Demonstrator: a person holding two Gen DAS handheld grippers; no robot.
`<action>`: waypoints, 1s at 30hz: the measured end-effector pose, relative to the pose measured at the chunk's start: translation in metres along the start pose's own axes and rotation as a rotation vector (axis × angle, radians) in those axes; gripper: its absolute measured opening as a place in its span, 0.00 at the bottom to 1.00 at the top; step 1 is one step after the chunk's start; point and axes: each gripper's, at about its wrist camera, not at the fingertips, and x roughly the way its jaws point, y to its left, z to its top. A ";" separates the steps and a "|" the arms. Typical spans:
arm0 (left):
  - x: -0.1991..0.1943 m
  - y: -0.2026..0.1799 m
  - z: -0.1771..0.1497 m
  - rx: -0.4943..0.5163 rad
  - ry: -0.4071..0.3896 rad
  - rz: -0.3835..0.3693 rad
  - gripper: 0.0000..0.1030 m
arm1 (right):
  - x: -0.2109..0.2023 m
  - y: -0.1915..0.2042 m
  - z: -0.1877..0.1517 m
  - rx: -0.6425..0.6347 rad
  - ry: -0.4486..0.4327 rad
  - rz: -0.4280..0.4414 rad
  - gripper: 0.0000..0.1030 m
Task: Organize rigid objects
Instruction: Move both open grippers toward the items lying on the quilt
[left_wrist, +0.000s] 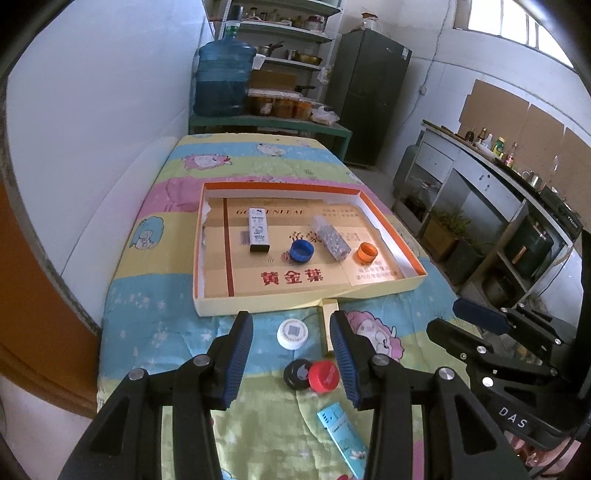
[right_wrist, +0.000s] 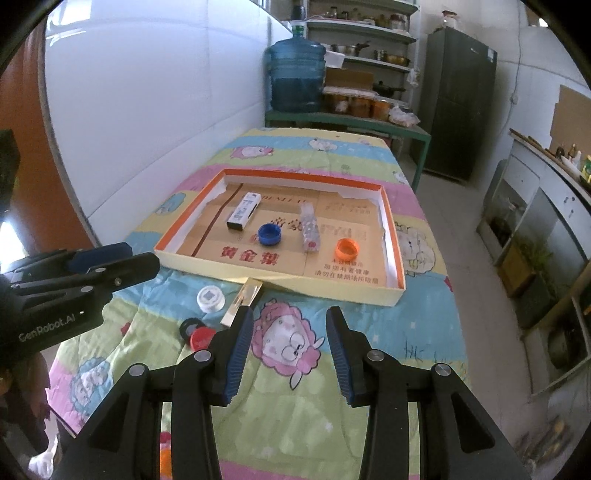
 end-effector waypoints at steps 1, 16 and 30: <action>-0.001 0.000 -0.002 -0.001 0.000 0.000 0.42 | 0.000 0.001 -0.003 0.001 0.002 0.001 0.41; -0.015 0.018 -0.025 -0.046 0.001 0.014 0.42 | 0.005 0.040 -0.040 -0.035 0.072 0.077 0.41; -0.033 0.042 -0.049 -0.078 -0.004 0.041 0.42 | 0.038 0.095 -0.068 -0.101 0.141 0.099 0.41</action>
